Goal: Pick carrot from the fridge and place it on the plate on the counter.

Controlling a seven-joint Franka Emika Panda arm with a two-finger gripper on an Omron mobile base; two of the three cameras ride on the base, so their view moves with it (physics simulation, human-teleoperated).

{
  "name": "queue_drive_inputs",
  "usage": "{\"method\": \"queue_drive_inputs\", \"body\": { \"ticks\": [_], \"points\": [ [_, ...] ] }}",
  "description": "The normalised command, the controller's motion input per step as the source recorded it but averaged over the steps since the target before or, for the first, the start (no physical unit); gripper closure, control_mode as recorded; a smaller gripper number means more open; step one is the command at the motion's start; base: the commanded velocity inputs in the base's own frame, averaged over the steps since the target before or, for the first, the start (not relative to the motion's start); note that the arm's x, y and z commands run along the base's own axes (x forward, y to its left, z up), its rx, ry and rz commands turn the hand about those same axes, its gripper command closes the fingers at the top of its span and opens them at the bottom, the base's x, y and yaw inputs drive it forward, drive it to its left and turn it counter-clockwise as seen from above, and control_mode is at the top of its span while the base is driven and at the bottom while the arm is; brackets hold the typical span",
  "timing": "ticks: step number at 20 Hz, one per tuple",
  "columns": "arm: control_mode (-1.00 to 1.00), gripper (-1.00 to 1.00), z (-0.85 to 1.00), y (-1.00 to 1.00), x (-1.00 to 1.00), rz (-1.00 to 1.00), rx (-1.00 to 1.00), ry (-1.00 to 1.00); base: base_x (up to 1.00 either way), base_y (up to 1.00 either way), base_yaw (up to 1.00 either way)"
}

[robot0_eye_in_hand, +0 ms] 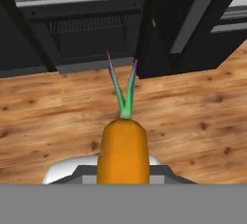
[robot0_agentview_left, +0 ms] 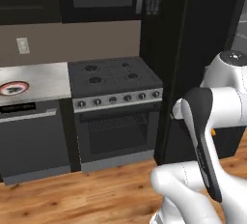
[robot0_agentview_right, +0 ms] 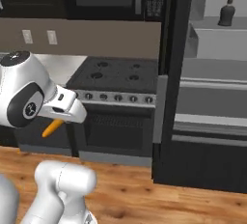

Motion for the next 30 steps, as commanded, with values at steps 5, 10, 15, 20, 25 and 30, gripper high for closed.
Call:
{"method": "queue_drive_inputs", "body": {
  "ticks": [5,10,15,20,25,30],
  "points": [
    [1.00,1.00,0.00,0.00,0.00,0.00,0.00,0.00,0.85,0.86,-0.41],
    [1.00,1.00,0.00,0.00,0.00,0.00,0.00,0.00,0.51,0.92,-0.06],
    [1.00,1.00,0.00,0.00,0.00,0.00,0.00,0.00,0.02,0.91,0.23],
    [1.00,1.00,0.00,0.00,0.00,0.00,0.00,0.00,0.03,0.80,0.38],
    [1.00,1.00,0.00,0.00,0.00,0.00,0.00,0.00,0.46,0.66,0.31],
    [1.00,1.00,0.00,0.00,0.00,0.00,0.00,0.00,0.66,0.08,0.07]
  ]
}}
